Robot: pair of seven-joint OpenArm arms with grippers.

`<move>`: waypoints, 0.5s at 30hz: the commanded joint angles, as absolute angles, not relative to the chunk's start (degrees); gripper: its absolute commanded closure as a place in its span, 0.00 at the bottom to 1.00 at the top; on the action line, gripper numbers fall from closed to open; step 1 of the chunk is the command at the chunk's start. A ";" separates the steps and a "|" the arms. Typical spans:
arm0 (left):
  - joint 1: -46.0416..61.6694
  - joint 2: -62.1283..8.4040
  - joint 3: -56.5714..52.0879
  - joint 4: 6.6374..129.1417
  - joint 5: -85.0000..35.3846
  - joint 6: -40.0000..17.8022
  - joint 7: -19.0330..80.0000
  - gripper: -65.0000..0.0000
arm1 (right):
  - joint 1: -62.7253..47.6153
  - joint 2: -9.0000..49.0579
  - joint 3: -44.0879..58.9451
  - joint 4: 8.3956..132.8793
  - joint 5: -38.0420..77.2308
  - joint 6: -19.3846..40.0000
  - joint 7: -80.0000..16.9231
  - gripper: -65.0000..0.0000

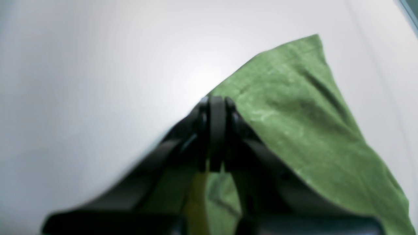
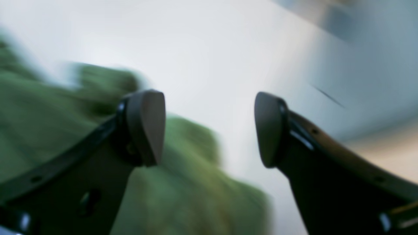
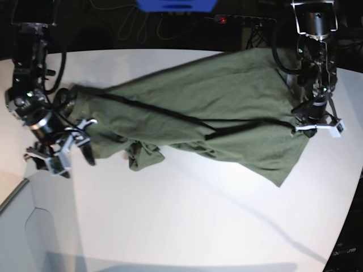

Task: Layout the t-shirt on the table in an organized manner, then fold the t-shirt properly
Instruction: 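Regrasp the shirt corner with the right gripper and pull it outward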

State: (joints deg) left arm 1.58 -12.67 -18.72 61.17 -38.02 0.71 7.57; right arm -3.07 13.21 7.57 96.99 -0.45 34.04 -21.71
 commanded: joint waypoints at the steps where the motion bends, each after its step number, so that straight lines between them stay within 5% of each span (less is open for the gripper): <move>1: 1.27 -13.41 -18.95 62.11 -38.20 0.22 6.46 1.00 | -0.57 13.93 5.49 97.27 -0.04 34.95 -22.81 0.34; 7: 1.36 -13.41 -18.95 61.93 -38.02 0.22 6.46 1.00 | 12.70 12.44 -8.84 81.36 0.04 35.03 -31.78 0.34; 15: 1.54 -13.41 -18.95 61.85 -37.76 0.22 6.46 1.00 | 22.90 8.48 -11.03 60.62 0.04 35.12 -31.60 0.34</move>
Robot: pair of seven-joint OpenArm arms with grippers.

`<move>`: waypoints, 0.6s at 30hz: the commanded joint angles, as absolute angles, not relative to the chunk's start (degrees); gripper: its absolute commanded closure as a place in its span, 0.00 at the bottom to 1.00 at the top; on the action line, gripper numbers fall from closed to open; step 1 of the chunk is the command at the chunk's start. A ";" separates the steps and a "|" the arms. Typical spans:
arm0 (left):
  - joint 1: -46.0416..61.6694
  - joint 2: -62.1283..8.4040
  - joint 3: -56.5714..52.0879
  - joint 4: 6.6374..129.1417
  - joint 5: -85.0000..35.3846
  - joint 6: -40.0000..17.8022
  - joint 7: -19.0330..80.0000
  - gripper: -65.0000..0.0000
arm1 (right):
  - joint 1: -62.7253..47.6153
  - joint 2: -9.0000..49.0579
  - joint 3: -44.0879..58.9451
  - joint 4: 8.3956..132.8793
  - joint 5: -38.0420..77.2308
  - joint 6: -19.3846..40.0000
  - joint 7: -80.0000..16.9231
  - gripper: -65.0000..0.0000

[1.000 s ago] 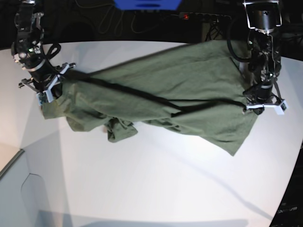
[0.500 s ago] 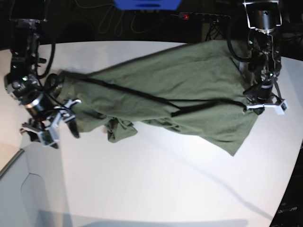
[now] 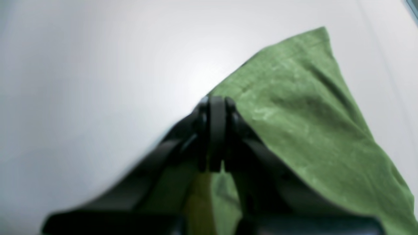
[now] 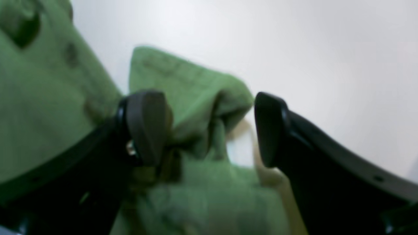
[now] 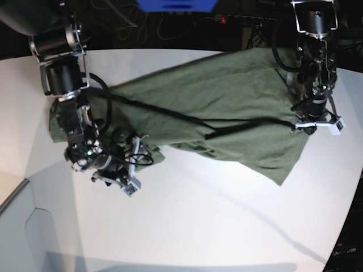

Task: Layout the t-shirt on the table in an organized manner, then fold the t-shirt properly
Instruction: 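Regrasp the shirt corner with the right gripper and pull it outward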

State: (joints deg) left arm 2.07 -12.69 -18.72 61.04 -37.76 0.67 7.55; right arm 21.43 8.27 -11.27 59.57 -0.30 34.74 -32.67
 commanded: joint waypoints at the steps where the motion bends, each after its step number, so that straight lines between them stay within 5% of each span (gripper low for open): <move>1: 1.71 -13.41 -18.95 61.85 -37.76 0.22 6.46 1.00 | 23.78 8.22 -11.03 58.51 0.04 35.12 -31.60 0.34; 6: 1.80 -13.41 -18.95 61.85 -37.67 0.22 6.46 1.00 | 26.59 6.46 -11.03 50.42 0.04 35.12 -30.81 0.42; 12: 1.80 -13.49 -18.86 61.85 -37.67 0.22 6.46 1.00 | 26.86 6.55 -10.86 47.16 0.04 35.03 -26.15 1.00; 18: 1.80 -13.49 -18.86 62.29 -37.67 0.22 6.46 1.00 | 30.46 7.60 -10.68 52.18 -0.04 34.86 -22.20 1.00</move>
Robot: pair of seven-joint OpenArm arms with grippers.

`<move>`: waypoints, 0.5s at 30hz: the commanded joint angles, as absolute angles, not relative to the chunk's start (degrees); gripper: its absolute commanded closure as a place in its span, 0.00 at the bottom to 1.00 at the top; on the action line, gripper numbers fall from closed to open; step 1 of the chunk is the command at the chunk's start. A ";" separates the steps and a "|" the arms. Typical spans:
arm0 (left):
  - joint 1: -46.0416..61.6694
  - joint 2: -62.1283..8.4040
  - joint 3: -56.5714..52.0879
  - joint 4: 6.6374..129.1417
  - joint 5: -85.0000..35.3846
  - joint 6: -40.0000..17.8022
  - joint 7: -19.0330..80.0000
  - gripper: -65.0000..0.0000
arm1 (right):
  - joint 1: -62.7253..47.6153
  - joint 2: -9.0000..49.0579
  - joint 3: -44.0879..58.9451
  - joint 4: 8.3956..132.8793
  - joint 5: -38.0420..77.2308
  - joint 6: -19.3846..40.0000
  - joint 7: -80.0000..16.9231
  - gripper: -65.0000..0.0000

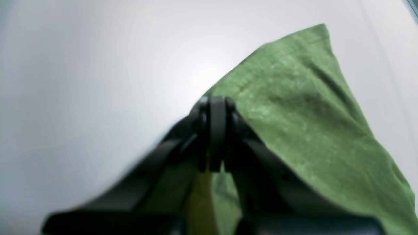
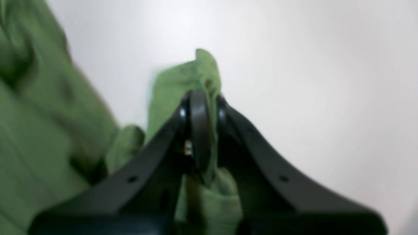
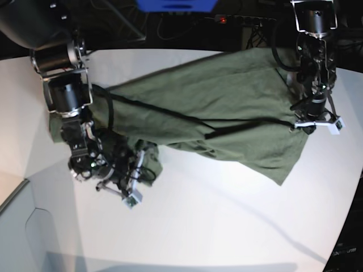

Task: Layout the t-shirt on the table in an organized manner, then fold the t-shirt properly
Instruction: 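Regrasp the shirt corner with the right gripper and pull it outward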

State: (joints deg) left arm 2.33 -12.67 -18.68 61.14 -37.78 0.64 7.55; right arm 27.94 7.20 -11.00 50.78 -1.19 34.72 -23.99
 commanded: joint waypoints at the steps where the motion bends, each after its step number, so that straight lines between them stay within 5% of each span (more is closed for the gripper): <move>1: 1.80 -13.49 -18.86 62.37 -37.93 0.22 6.46 1.00 | 31.43 7.78 -10.68 52.88 -0.04 34.77 -21.49 1.00; 15: -2.24 -13.67 -17.54 68.97 -37.76 0.48 6.46 1.00 | 44.09 6.20 -10.68 41.80 -0.04 16.40 -6.29 1.00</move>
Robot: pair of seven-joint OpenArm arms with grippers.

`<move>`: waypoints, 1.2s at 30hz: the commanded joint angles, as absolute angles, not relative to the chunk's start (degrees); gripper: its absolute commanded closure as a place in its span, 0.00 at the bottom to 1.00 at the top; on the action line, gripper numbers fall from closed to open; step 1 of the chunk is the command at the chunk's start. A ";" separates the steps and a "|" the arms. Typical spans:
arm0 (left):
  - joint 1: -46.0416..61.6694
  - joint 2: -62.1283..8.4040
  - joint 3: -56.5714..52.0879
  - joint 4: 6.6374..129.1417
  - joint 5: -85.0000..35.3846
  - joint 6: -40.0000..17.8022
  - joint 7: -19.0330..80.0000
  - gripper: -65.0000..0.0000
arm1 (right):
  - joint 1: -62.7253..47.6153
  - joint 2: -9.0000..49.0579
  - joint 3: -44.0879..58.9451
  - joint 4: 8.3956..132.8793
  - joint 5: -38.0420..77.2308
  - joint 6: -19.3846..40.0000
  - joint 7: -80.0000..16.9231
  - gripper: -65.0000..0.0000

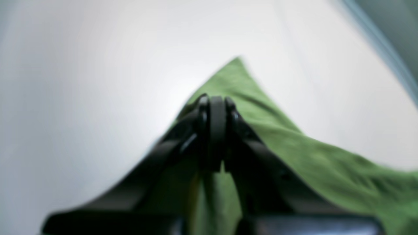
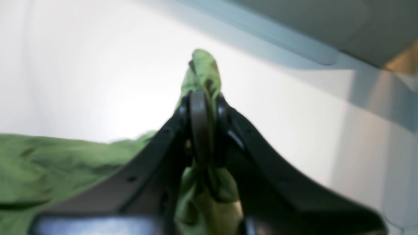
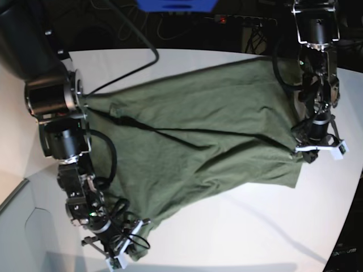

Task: Layout the t-shirt on the table in an organized manner, then fold the t-shirt properly
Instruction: 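Regrasp the shirt corner with the right gripper and pull it outward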

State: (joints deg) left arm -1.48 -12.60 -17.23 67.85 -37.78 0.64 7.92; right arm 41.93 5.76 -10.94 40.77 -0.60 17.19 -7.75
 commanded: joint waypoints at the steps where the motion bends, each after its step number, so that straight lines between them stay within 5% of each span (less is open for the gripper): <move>1: -2.86 -13.76 -17.54 68.97 -37.76 0.57 6.46 1.00 | 44.26 6.20 -10.68 40.84 -0.04 14.99 -4.62 1.00; 5: -4.97 -13.93 -17.71 68.62 -37.67 0.57 6.46 1.00 | 44.44 6.02 -10.86 37.49 0.04 13.93 1.36 0.94; 10: -7.69 -14.81 -17.63 68.26 -37.67 0.66 6.55 0.98 | 44.18 4.18 -11.03 35.65 -0.04 15.60 1.98 0.57; 15: -8.13 -15.60 -17.45 68.97 -37.67 0.75 6.55 0.64 | 42.59 6.81 -10.59 36.35 0.31 15.43 2.24 0.31; 20: -6.46 -15.52 -17.45 68.97 -38.29 0.31 6.55 0.41 | 37.85 9.45 -10.51 41.01 0.31 15.43 1.89 0.30; 30: 10.33 -15.43 -17.89 82.68 -38.29 0.57 6.46 0.41 | 21.49 11.56 -4.09 56.40 0.31 15.52 -3.38 0.30; 36: 16.66 -13.93 -17.89 78.55 -38.29 0.22 6.46 0.41 | 11.47 11.65 1.54 69.23 0.31 15.60 -8.40 0.30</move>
